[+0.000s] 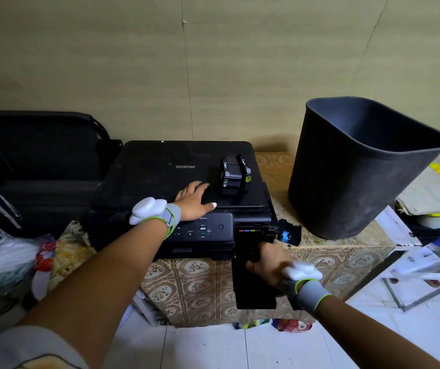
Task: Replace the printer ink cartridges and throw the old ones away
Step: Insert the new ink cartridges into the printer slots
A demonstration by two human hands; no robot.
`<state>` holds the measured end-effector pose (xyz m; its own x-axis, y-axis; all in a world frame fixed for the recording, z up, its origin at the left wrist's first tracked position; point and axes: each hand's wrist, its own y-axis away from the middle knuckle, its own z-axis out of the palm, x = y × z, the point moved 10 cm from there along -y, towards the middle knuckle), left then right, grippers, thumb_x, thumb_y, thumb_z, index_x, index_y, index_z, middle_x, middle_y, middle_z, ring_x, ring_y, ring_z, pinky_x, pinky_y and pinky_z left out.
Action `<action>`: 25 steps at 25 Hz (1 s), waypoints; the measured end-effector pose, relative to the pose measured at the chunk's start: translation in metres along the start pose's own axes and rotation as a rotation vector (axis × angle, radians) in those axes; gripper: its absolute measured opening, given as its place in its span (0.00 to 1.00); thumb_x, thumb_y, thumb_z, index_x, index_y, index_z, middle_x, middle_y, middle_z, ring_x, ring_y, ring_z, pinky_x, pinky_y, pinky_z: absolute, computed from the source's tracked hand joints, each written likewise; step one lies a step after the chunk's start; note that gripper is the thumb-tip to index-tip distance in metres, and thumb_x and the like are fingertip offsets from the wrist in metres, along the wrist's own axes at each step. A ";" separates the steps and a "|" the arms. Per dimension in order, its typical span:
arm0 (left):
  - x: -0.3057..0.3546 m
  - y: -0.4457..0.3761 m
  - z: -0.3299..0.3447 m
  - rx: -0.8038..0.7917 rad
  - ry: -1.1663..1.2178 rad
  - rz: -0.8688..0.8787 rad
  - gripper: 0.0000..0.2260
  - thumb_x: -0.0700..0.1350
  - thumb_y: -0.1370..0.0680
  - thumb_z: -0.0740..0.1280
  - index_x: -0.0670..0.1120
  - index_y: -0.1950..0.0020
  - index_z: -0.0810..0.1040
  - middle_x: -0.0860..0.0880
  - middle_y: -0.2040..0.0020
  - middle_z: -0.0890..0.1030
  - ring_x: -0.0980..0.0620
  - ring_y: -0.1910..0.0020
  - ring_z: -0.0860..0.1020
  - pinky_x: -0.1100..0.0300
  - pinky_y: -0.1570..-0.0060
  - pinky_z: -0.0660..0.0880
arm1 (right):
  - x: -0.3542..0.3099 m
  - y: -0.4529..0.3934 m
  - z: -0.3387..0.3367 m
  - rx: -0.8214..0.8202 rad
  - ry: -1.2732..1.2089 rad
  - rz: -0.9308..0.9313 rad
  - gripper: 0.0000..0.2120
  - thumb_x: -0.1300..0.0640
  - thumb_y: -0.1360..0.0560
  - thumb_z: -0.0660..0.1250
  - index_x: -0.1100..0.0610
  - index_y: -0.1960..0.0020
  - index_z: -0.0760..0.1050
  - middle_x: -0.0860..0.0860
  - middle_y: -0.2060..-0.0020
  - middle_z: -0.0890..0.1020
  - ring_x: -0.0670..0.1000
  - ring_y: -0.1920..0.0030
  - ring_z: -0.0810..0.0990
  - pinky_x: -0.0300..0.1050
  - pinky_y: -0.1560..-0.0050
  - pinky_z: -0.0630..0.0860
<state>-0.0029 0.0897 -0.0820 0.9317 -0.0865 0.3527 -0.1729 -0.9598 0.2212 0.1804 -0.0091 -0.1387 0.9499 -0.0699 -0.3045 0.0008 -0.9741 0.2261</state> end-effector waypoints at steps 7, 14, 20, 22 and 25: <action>-0.002 -0.001 0.002 -0.036 -0.006 -0.002 0.31 0.56 0.21 0.59 0.51 0.22 0.51 0.48 0.22 0.50 0.45 0.22 0.51 0.54 0.25 0.47 | -0.003 -0.010 -0.002 0.059 -0.044 0.052 0.19 0.48 0.30 0.66 0.62 0.49 0.74 0.63 0.50 0.82 0.63 0.49 0.80 0.49 0.54 0.76; 0.001 0.001 0.003 -0.044 -0.034 0.004 0.30 0.56 0.21 0.57 0.51 0.22 0.50 0.48 0.22 0.49 0.46 0.22 0.49 0.54 0.25 0.45 | -0.001 -0.018 0.009 0.044 -0.196 0.133 0.17 0.49 0.29 0.67 0.62 0.49 0.75 0.63 0.50 0.82 0.63 0.50 0.80 0.49 0.54 0.75; 0.000 0.002 0.003 -0.041 -0.038 0.006 0.30 0.57 0.21 0.57 0.53 0.22 0.50 0.49 0.22 0.49 0.47 0.22 0.49 0.54 0.25 0.45 | 0.004 -0.019 0.015 0.069 -0.272 0.175 0.16 0.52 0.31 0.69 0.62 0.51 0.76 0.64 0.53 0.82 0.63 0.52 0.81 0.47 0.58 0.74; 0.000 0.002 0.003 -0.040 -0.040 0.004 0.30 0.57 0.21 0.57 0.53 0.22 0.50 0.49 0.22 0.49 0.47 0.22 0.49 0.54 0.25 0.45 | 0.001 -0.023 0.013 0.057 -0.257 0.153 0.14 0.54 0.33 0.70 0.63 0.53 0.78 0.64 0.56 0.83 0.63 0.54 0.81 0.44 0.62 0.71; 0.000 0.003 0.002 -0.028 -0.043 0.000 0.30 0.57 0.21 0.57 0.53 0.22 0.50 0.48 0.22 0.49 0.47 0.22 0.49 0.53 0.24 0.44 | -0.004 -0.028 0.008 0.061 -0.237 0.154 0.15 0.54 0.34 0.70 0.64 0.54 0.78 0.64 0.55 0.83 0.63 0.54 0.81 0.43 0.63 0.69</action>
<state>-0.0028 0.0865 -0.0837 0.9445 -0.0984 0.3134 -0.1811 -0.9519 0.2470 0.1745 0.0170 -0.1512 0.8378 -0.2590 -0.4806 -0.1631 -0.9588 0.2325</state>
